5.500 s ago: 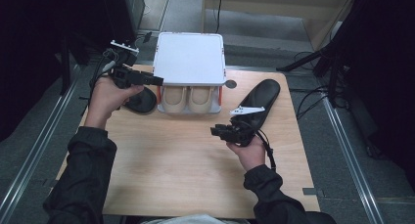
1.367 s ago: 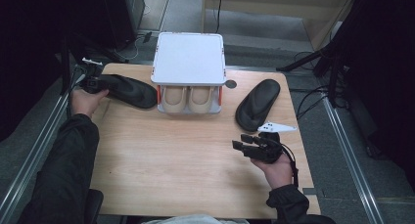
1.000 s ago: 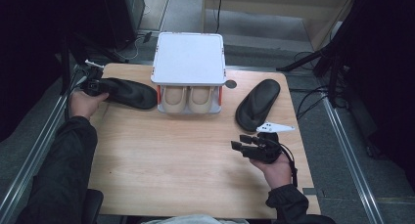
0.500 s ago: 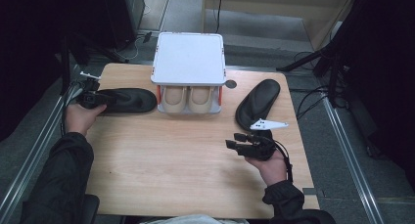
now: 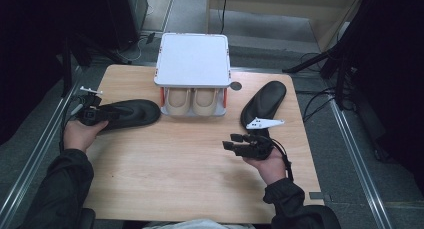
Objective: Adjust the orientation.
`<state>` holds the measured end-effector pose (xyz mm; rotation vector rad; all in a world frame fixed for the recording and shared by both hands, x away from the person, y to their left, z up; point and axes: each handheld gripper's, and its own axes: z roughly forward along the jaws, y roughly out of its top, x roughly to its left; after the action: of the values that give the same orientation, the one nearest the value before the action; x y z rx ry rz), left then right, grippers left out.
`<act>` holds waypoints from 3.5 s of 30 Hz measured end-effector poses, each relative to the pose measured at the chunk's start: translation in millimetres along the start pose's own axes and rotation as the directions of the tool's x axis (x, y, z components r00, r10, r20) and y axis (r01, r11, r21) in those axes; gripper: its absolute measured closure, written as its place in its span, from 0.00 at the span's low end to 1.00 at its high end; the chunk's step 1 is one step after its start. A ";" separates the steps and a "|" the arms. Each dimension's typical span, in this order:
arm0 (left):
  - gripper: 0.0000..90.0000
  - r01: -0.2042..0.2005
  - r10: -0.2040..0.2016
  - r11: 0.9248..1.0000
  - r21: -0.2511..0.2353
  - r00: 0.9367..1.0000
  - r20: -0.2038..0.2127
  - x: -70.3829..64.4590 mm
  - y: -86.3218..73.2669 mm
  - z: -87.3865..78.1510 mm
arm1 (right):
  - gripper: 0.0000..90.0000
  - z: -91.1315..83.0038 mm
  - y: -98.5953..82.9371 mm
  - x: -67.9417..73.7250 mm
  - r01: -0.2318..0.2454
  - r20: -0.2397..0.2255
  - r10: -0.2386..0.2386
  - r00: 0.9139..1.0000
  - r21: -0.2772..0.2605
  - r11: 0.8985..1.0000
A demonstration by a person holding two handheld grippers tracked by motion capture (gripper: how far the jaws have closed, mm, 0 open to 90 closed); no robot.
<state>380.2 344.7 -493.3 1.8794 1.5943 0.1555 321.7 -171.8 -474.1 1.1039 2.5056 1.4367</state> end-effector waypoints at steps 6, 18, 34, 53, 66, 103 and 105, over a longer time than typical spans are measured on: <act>1.00 -0.009 0.009 1.000 0.000 1.000 -0.002 -1.9 -2.1 -0.9 | 0.58 3.1 1.1 0.3 0.008 -0.009 -0.008 1.000 0.002 1.000; 1.00 -0.094 0.094 0.991 -0.098 0.996 -0.002 -37.1 -7.6 -33.8 | 0.58 3.7 2.1 1.1 -0.005 -0.008 0.005 1.000 0.004 1.000; 1.00 -0.141 0.141 0.990 0.006 0.990 0.020 -68.8 -15.2 43.3 | 0.58 -1.0 2.3 -1.1 -0.002 -0.001 0.002 1.000 -0.012 1.000; 1.00 -0.074 0.075 0.997 -0.032 0.997 0.002 -51.6 20.9 70.4 | 0.58 -13.3 -7.6 -3.1 -0.031 0.034 0.032 0.999 -0.019 0.999; 1.00 -0.068 0.068 0.997 -0.047 0.998 -0.005 -35.5 48.1 85.1 | 0.58 -29.8 -20.8 -4.6 -0.069 0.085 0.072 0.994 -0.039 0.997; 1.00 0.015 -0.022 0.993 -0.119 0.998 -0.061 33.4 -1.0 -26.5 | 0.58 -4.2 -3.1 -2.1 -0.016 0.018 0.016 1.000 0.000 1.000; 1.00 0.030 -0.038 0.993 -0.116 0.997 -0.067 41.0 -3.2 -22.2 | 0.58 -4.6 -3.5 -1.9 -0.016 0.019 0.016 1.000 0.003 1.000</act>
<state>377.0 391.3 -490.8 1.7751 1.6269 0.2945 319.5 -177.4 -474.8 1.1355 2.4928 1.4203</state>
